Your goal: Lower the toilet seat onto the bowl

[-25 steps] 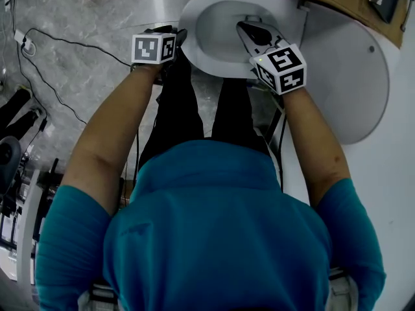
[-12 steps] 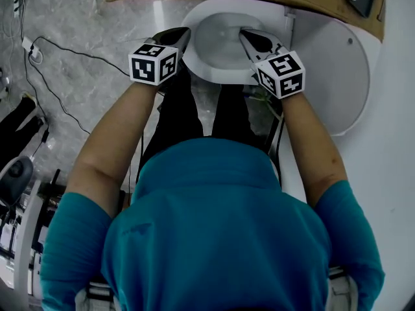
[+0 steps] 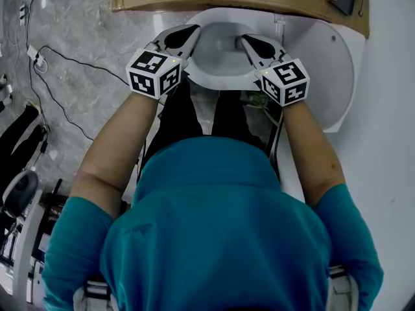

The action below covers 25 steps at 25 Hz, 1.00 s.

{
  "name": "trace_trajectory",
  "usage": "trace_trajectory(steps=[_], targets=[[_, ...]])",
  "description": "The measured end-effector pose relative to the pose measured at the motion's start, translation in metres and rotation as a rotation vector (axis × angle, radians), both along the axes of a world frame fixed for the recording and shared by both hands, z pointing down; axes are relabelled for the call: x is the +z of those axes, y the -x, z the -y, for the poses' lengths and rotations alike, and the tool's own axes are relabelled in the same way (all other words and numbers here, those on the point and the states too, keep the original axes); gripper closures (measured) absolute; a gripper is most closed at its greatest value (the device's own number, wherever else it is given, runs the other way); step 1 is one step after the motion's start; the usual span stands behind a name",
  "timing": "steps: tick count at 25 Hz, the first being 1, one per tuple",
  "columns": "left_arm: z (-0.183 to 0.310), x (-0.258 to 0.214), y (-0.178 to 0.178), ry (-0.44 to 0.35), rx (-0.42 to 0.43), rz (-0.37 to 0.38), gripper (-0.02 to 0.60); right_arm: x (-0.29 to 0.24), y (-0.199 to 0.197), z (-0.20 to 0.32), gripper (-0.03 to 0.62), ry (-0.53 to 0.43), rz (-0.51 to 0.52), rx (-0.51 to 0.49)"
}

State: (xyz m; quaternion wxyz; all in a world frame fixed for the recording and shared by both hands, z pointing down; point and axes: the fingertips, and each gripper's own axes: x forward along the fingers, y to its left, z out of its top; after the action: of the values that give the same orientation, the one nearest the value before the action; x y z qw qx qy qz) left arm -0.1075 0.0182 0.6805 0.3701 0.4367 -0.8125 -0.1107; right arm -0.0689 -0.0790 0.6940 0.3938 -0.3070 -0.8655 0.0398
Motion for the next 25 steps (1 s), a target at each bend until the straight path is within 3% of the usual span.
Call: trace_trajectory(steps=[9,17,25], targets=[[0.010,-0.048,0.006,-0.066,0.004,0.088,0.578,-0.049,0.016,0.017,0.605,0.038,0.100,0.062],[0.014,-0.064,0.002,-0.078,0.024,0.112,0.578,-0.062,0.023,0.020,0.605,0.061,0.110,0.113],[0.008,-0.063,0.004,-0.074,0.019,0.115,0.578,-0.062,0.024,0.014,0.605,0.068,0.106,0.091]])
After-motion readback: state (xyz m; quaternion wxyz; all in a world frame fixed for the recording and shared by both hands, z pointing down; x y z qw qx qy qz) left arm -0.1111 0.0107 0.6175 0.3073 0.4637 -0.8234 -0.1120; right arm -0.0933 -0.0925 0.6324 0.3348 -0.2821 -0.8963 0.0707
